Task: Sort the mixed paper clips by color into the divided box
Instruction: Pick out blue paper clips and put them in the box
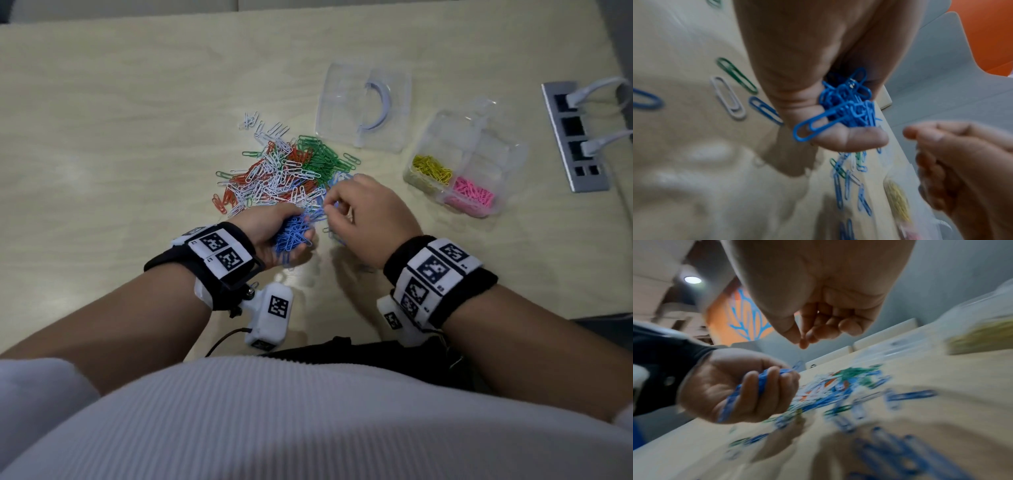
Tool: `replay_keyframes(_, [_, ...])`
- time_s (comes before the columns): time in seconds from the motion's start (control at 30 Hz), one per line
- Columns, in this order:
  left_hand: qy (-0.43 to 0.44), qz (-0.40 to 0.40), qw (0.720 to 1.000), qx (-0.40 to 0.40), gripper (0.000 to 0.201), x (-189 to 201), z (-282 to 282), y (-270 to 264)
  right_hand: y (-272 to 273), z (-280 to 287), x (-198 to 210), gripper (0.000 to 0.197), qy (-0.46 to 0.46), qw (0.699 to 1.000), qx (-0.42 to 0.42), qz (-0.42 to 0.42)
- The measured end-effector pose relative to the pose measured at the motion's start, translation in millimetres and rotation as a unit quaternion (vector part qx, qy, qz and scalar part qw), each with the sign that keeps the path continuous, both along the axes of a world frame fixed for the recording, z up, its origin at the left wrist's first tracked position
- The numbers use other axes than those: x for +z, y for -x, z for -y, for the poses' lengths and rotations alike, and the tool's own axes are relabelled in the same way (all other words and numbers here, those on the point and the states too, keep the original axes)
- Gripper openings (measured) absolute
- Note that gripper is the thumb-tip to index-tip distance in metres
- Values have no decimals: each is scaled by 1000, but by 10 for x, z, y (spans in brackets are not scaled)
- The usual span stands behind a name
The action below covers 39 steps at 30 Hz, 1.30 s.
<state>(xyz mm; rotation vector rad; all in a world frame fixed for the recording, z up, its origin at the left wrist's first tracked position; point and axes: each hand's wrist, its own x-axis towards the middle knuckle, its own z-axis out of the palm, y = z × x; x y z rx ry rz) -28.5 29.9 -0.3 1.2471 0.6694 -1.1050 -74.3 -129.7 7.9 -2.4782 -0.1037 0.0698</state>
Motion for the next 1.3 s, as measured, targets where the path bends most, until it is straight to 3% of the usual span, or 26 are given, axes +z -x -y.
replay_keyframes(0.2, [-5, 12, 1000, -28, 28, 119, 541, -78, 67, 1086, 91, 17, 73, 975, -206, 42])
replay_keyframes(0.3, [10, 23, 999, -33, 32, 203, 878, -119, 124, 1599, 109, 25, 169, 946, -276, -28])
replay_keyframes(0.4, [27, 37, 999, -30, 31, 279, 1240, -175, 196, 1867, 30, 36, 216, 932, -259, -135])
replay_keyframes(0.6, [56, 54, 996, -37, 32, 336, 1909, -299, 266, 1929, -48, 38, 125, 933, -250, -226])
replay_keyframes(0.93, [65, 107, 992, -15, 30, 171, 2628, -363, 382, 1929, -23, 45, 136, 947, -164, -242])
replay_keyframes(1.1, [31, 197, 979, -44, 25, 98, 2803, -330, 353, 1971, -29, 47, 138, 948, -156, -240])
replay_keyframes(1.3, [56, 295, 953, -48, 27, 12, 2877, -285, 323, 1999, -46, 49, 146, 948, -152, -239])
